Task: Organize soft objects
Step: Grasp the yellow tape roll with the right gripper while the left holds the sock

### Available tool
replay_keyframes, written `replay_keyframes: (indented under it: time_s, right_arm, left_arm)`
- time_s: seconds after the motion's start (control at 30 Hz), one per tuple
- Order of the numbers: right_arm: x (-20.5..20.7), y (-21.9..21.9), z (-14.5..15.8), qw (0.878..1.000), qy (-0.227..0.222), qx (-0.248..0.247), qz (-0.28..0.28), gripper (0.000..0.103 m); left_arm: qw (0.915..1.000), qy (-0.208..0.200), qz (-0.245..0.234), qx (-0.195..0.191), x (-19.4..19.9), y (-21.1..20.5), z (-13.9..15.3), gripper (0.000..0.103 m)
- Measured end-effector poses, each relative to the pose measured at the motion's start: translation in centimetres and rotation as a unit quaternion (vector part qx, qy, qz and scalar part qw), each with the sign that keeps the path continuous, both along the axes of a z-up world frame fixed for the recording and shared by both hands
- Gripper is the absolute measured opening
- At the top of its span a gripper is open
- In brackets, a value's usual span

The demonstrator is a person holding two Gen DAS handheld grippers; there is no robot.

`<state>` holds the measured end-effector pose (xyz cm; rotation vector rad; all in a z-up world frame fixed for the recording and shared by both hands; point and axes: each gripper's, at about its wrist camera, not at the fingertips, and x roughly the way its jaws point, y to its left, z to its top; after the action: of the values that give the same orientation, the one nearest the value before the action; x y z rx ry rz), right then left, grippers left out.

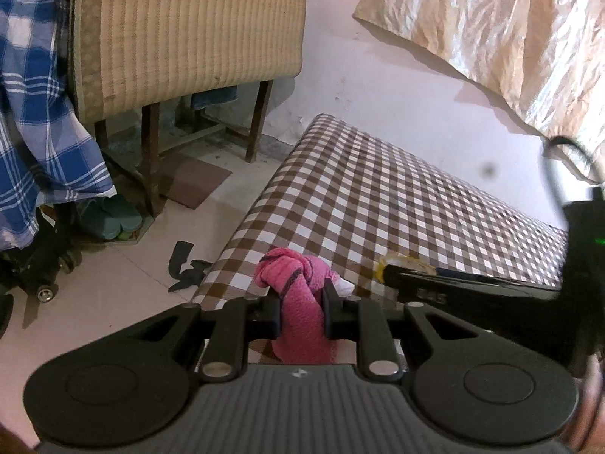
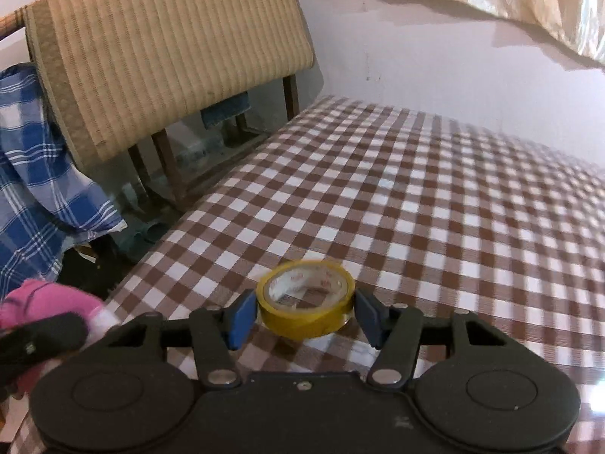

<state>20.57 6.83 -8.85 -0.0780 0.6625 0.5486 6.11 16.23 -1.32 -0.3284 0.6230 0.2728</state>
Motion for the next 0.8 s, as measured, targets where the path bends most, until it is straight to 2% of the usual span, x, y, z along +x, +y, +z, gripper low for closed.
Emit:
replay_keyframes:
  time_s: [0.17,0.3,0.47,0.53,0.8]
  right_arm:
    - [-2.8,-2.7,2.3,1.000,-0.015,0.008,0.007,0.067]
    - [-5.5,-5.0,2.7,1.000,-0.012,0.010,0.015,0.067]
    - [-9.6,-7.8,0.5,1.000,0.009,-0.008,0.022,0.067]
    - [-10.7,-8.5,-0.1,1.000,0.002,-0.003,0.023,0.068]
    - [-11.0,-7.9,-1.7,0.999,0.018,-0.032,0.029,0.077]
  left_arm:
    - [0.9999,-0.003,-0.011,-0.001,-0.5,-1.1,0.6,0.022]
    - [0.9998,-0.003,-0.019,0.002,-1.5,-2.4,0.9,0.022]
    - [0.9997,0.004,-0.024,-0.001,-2.9,-3.4,0.7,0.022]
    - [0.9997,0.008,-0.023,-0.003,-3.3,-3.6,0.5,0.022]
    - [0.9997,0.011,-0.024,-0.003,-3.8,-3.9,0.5,0.022]
